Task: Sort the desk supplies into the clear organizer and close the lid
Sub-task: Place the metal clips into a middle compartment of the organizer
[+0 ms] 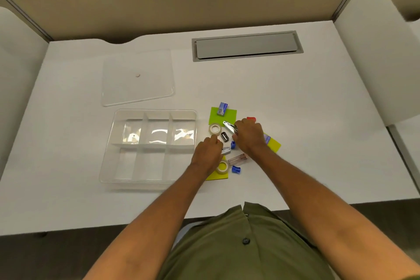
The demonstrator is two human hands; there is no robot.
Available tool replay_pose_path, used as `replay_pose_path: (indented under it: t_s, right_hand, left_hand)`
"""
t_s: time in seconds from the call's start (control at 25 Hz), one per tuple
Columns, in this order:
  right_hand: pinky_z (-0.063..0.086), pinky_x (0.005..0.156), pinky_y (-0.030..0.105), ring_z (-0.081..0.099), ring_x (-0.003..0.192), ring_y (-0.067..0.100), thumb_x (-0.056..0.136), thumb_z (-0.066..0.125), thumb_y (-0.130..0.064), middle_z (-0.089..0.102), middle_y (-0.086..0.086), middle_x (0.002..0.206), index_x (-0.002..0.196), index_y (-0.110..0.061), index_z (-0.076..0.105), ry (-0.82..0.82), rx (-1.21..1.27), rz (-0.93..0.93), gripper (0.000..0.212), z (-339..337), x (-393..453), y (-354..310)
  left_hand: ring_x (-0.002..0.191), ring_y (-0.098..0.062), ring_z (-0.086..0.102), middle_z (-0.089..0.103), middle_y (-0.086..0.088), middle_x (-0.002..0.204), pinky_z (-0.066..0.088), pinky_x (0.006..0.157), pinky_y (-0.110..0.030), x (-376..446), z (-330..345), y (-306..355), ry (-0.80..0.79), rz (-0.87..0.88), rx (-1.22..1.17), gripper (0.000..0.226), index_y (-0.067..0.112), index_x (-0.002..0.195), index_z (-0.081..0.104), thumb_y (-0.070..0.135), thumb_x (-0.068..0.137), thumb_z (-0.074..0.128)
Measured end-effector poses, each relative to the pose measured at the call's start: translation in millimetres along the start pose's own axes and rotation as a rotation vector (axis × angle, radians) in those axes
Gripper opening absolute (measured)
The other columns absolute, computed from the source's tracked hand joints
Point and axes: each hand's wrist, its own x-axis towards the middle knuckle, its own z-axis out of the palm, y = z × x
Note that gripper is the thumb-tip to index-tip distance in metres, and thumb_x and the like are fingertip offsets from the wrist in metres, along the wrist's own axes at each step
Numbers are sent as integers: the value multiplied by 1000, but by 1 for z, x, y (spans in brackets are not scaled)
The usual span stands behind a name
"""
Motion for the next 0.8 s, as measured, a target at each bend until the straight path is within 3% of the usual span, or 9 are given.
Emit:
replay_pose_path:
  t_s: [0.2, 0.32, 0.52, 0.64, 0.8]
  right_hand:
    - [41, 83, 41, 56, 101, 29, 85, 62, -32, 65, 6, 106, 106, -16, 62, 7, 96, 69, 27, 4, 3, 0]
    - [42, 82, 42, 56, 98, 31, 79, 64, -33, 64, 6, 100, 100, -16, 62, 29, 244, 146, 27, 1, 6, -1]
    - [51, 79, 38, 60, 89, 20, 79, 70, -29, 64, -2, 96, 92, -22, 61, 128, 761, 349, 17, -21, 9, -17]
    - [48, 74, 25, 62, 91, 15, 86, 73, -26, 68, -1, 99, 102, -16, 65, 126, 1100, 469, 21, -36, 14, -42]
    - [53, 74, 29, 62, 83, 14, 91, 69, -22, 66, -1, 89, 110, -9, 68, -6, 1456, 477, 23, -47, 16, -88]
  left_hand:
    - [99, -32, 57, 57, -12, 112, 45, 73, -41, 1, 2, -1, 23, -7, -139, 18, 8, 106, 64, 17, 93, 57]
    - [95, -29, 58, 62, -10, 105, 49, 74, -42, 1, -6, -3, 56, -39, -365, 16, 12, 102, 64, 24, 94, 59]
    - [91, -13, 58, 64, 0, 102, 46, 76, -24, -8, -45, -22, 182, -137, -761, 19, 19, 107, 68, 28, 90, 68]
    - [86, -12, 61, 66, 3, 98, 50, 76, -26, -16, -64, -68, 304, -296, -849, 19, 17, 103, 70, 25, 86, 72]
    - [78, -13, 65, 69, 2, 92, 53, 74, -29, -31, -73, -143, 404, -522, -873, 17, 13, 99, 71, 24, 86, 73]
